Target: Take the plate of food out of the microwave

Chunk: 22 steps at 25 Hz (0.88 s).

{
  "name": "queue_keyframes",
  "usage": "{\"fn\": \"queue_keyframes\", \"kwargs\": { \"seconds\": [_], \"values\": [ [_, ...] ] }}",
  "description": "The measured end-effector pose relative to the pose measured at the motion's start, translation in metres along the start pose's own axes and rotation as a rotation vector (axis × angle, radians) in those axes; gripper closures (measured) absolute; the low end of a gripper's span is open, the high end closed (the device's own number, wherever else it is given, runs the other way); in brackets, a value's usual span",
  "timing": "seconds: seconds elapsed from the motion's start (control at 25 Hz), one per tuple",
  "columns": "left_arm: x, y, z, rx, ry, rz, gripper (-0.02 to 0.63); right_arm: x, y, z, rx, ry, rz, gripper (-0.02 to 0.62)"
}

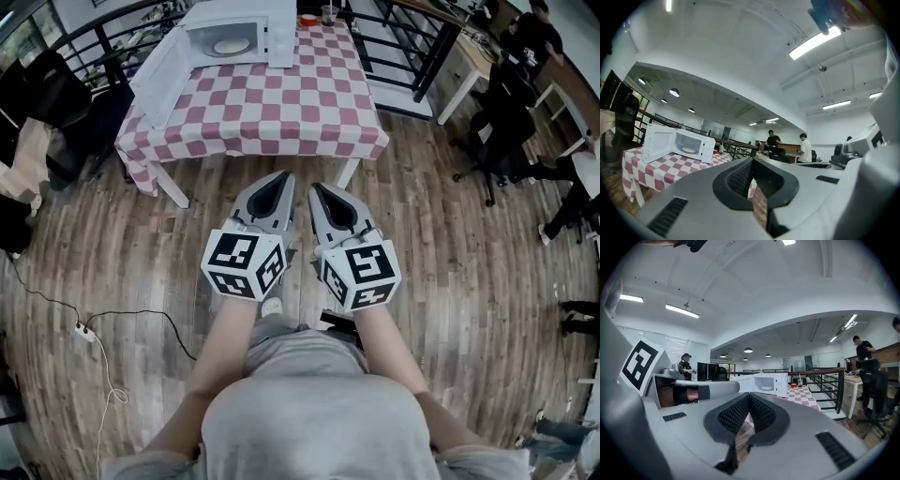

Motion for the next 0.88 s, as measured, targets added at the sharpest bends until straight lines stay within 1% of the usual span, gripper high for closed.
{"fn": "queue_keyframes", "kwargs": {
  "seconds": [0.44,0.88],
  "values": [
    [-0.054,0.008,-0.023,0.0,0.001,0.01,0.606,-0.004,0.004,-0.061,-0.005,0.01,0.023,0.569],
    [-0.103,0.019,-0.037,0.007,0.012,0.006,0.604,-0.008,0.006,-0.111,-0.004,0.001,0.009,0.569]
  ]
}}
Point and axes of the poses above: the fingertips, and each gripper's own axes: z backward along the fingers, x to its right, y out of its top, the point moved 9 cm from there along z, backward along the fingers, and after that the axes turned 4 degrees about y, right-handed, at the moved point
